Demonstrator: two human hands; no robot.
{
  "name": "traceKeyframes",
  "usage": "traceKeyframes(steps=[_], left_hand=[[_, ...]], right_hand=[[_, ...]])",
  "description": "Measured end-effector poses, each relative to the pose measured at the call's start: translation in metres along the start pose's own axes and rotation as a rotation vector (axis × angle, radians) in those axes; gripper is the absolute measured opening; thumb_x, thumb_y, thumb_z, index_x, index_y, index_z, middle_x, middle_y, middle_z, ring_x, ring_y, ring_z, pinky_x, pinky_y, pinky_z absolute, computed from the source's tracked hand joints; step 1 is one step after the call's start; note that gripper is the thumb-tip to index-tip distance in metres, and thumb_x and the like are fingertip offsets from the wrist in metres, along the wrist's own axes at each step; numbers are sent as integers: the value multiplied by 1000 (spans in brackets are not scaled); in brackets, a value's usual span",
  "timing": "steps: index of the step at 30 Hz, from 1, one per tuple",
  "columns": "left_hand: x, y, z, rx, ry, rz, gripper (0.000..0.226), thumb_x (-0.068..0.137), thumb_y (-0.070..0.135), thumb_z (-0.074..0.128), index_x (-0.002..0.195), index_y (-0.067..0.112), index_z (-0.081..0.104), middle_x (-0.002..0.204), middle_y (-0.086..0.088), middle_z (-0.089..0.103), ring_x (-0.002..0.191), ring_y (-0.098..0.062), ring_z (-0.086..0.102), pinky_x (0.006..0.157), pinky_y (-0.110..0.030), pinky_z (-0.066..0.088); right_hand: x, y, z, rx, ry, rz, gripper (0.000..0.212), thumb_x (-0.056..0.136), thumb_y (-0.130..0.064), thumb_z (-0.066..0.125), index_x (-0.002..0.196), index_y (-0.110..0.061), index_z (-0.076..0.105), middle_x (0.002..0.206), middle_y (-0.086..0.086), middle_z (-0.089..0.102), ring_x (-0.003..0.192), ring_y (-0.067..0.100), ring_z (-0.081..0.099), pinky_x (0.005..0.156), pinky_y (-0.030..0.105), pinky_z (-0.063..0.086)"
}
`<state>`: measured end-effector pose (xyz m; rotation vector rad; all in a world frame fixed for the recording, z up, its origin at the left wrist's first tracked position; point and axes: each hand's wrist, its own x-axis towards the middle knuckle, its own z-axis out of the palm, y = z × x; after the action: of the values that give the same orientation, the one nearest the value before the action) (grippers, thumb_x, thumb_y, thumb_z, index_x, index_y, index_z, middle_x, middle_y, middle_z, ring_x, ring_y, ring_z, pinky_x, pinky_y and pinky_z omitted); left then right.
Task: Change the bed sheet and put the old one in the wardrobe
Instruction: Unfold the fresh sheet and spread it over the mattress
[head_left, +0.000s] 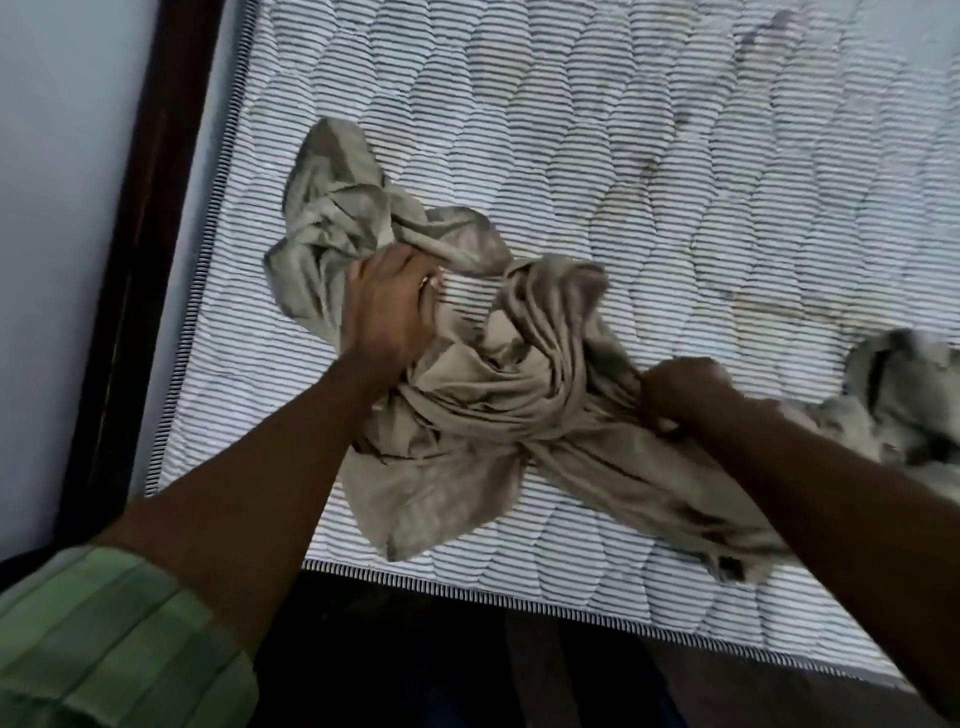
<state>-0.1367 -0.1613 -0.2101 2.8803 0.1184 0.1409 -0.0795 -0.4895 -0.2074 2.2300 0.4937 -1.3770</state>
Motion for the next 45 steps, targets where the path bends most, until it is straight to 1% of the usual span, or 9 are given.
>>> traceKeyframes(steps=[5,9,16,26,34,37,39,42,45], left_hand=[[-11,-6,-16,114,159,-420,36,93,34,54,127,21,55,140,-9,51,131,-32,45,105,-48,33],[-26,-22,-15,-9,183,-898,56,89,42,53,137,13,47,140,-14,48,129,-36,46,103,-51,38],[-47,-35,-5,-354,4,-822,26,95,47,59,103,22,65,98,-3,72,94,-28,68,73,-28,44],[-50,-20,-13,-122,-51,-570,44,93,65,54,107,24,64,101,-1,68,93,-26,66,75,-38,50],[4,-61,-36,-347,375,-1117,37,110,26,36,115,-1,61,116,-23,67,110,-40,61,88,-40,40],[17,-77,-28,-606,354,-1135,47,109,39,40,116,-3,61,116,-20,67,108,-36,62,88,-37,43],[17,-66,-22,-1008,177,-1164,66,97,67,48,127,10,66,121,-8,72,111,-28,68,93,-39,55],[6,-47,-3,-1167,-155,-1025,67,80,64,72,129,19,69,120,2,75,112,-20,71,97,-47,59],[17,-49,-5,-1041,15,-994,55,76,43,70,125,18,71,116,3,76,109,-20,71,98,-49,58]], right_hand=[[-12,-45,-43,467,758,-380,91,74,-52,66,150,-14,34,153,16,41,135,40,46,105,55,45],[-33,-101,-71,464,1000,-710,102,75,-58,64,160,-18,25,166,4,26,150,30,30,121,50,25],[-15,-159,-69,112,707,-729,65,83,-62,62,134,-23,54,134,5,60,125,29,56,111,51,36],[24,-101,-135,941,373,-558,13,93,-6,66,97,3,75,80,10,70,72,18,63,64,28,50],[31,-37,-187,1045,1136,256,30,84,-19,50,109,-20,67,112,8,66,110,27,61,85,41,41],[13,-63,-176,767,1415,-89,24,85,-23,58,108,-18,64,108,5,63,105,29,59,86,44,42],[3,-92,-152,594,1261,-412,26,88,-40,62,103,-19,66,95,4,67,93,31,63,81,44,48],[3,-119,-109,298,902,-377,86,70,-79,59,133,-22,56,126,6,62,117,35,56,101,50,43],[0,-132,-86,140,831,-340,113,65,-85,56,153,-17,34,154,12,40,140,40,38,117,59,27]])
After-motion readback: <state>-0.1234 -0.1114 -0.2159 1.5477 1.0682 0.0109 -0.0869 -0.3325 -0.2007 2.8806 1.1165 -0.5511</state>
